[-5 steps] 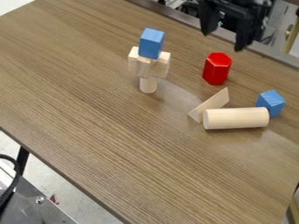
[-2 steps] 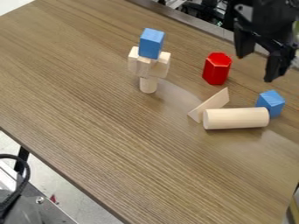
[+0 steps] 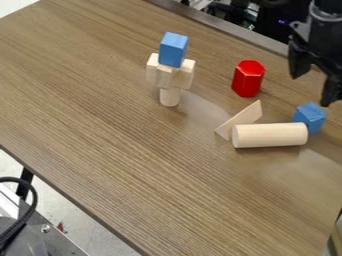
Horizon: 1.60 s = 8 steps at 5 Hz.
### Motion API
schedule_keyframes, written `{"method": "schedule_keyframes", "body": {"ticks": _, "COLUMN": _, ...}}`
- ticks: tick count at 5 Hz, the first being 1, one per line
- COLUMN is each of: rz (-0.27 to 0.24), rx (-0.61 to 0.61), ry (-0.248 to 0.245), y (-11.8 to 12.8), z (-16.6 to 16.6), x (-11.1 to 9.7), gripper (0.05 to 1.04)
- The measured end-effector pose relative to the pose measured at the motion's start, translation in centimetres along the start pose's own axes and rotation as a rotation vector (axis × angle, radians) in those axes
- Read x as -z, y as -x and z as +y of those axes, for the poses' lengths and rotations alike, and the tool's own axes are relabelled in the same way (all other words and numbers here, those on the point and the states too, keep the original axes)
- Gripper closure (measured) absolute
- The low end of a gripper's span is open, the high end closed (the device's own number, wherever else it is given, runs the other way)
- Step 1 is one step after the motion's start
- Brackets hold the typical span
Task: Put the blue cube on top of the red polygon
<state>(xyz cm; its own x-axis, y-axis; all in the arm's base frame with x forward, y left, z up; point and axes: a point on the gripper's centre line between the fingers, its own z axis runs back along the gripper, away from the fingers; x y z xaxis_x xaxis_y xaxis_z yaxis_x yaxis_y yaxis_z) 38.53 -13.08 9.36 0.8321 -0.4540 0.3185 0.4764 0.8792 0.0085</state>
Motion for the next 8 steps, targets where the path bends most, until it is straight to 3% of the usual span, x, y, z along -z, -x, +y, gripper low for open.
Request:
{"method": "schedule_keyframes", "body": {"ticks": 1, "rz": -0.017, "rx": -0.032, "ry": -0.031, "y": -0.9, "z": 0.1, "x": 2.3, "gripper": 0.083}}
{"method": "schedule_keyframes", "body": {"ticks": 2, "rz": -0.033, "rx": -0.044, "ry": -0.040, "y": -1.8, "z": 0.5, "x": 3.2, "gripper": 0.084}}
{"method": "schedule_keyframes", "body": {"ticks": 3, "rz": -0.005, "rx": -0.052, "ry": -0.039, "y": -1.9, "z": 0.7, "x": 5.0, "gripper": 0.083}}
{"method": "schedule_keyframes", "body": {"ticks": 5, "rz": 0.075, "rx": -0.052, "ry": -0.026, "y": -0.9, "z": 1.2, "x": 5.3, "gripper": 0.124}}
{"method": "schedule_keyframes", "body": {"ticks": 6, "rz": 0.125, "rx": -0.048, "ry": -0.034, "y": 0.0, "z": 1.7, "x": 5.2, "gripper": 0.390}}
{"method": "schedule_keyframes", "body": {"ticks": 7, "rz": 0.155, "rx": -0.042, "ry": -0.038, "y": 0.4, "z": 1.8, "x": 5.1, "gripper": 0.539}}
{"method": "schedule_keyframes", "body": {"ticks": 8, "rz": 0.148, "rx": -0.052, "ry": -0.032, "y": 0.5, "z": 1.8, "x": 4.5, "gripper": 0.539}}
